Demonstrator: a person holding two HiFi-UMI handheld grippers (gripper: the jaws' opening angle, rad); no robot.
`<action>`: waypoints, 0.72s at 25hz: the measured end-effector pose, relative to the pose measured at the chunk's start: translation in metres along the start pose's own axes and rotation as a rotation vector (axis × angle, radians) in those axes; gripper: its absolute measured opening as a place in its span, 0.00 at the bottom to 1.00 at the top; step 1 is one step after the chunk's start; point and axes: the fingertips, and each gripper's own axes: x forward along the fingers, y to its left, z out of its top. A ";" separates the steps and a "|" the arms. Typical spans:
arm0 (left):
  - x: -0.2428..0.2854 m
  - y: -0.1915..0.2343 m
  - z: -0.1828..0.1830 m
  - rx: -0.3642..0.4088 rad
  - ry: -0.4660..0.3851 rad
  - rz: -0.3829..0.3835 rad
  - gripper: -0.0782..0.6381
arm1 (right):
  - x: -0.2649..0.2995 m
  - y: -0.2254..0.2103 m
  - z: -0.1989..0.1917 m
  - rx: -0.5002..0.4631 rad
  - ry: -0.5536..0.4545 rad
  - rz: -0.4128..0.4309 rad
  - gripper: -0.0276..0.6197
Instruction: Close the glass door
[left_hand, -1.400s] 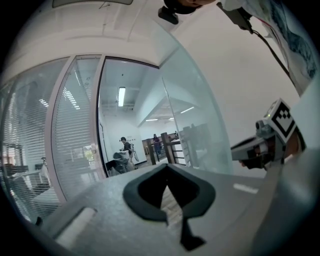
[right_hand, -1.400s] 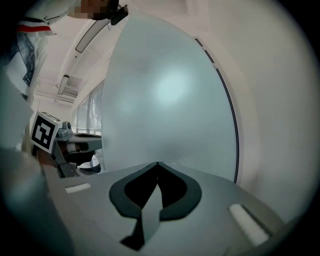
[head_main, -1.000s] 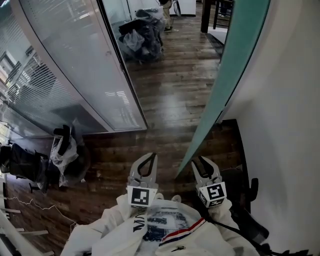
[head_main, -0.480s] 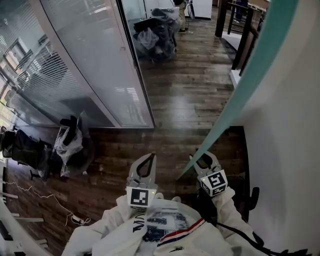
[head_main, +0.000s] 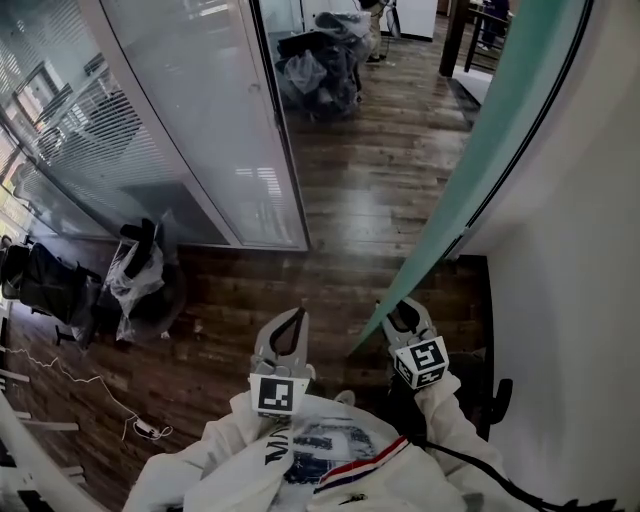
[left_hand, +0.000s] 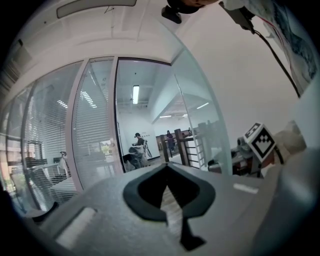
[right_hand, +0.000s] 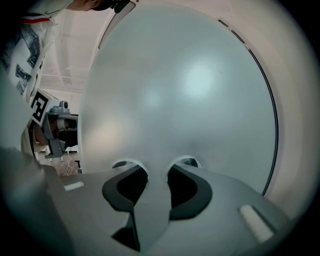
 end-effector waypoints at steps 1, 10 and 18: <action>0.001 0.000 0.001 -0.004 0.005 0.000 0.11 | 0.001 0.000 0.000 0.001 0.004 -0.004 0.23; 0.013 0.018 -0.007 -0.028 0.019 -0.005 0.11 | 0.018 0.000 0.000 0.003 0.041 -0.018 0.23; 0.040 0.048 -0.023 -0.027 0.007 -0.023 0.11 | 0.054 0.001 0.003 0.005 0.057 -0.038 0.23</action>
